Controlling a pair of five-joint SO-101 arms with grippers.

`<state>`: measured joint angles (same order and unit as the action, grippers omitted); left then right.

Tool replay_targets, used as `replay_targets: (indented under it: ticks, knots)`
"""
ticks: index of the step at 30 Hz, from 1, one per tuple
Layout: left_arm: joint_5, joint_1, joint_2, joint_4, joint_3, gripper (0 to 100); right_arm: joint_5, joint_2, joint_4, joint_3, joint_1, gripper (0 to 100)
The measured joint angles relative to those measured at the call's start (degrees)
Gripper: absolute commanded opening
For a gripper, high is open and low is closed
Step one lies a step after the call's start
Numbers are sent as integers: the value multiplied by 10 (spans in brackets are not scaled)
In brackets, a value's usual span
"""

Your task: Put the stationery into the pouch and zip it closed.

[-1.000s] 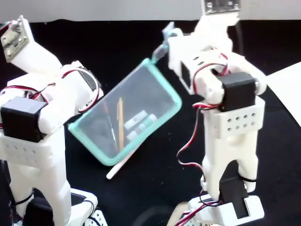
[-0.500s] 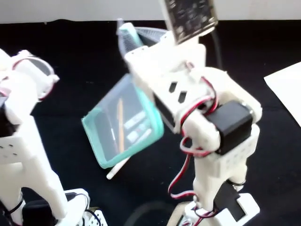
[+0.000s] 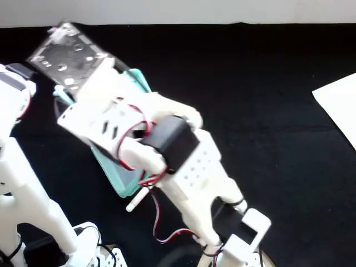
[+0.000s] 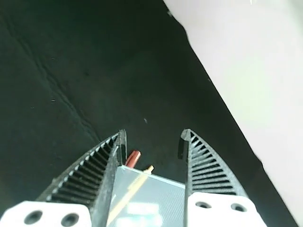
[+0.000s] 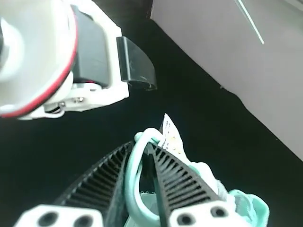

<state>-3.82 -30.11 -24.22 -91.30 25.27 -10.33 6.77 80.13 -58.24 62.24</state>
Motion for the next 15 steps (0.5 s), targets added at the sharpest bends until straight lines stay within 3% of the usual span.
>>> replay_targets:
  ticks: [8, 15]
  knots:
    - [0, -92, 0, 27, -2, 198, -16, 40, -15, -164, 43, 5]
    - [0, -98, 0, 27, -2, 200, -32, 40, -4, -246, 66, 5]
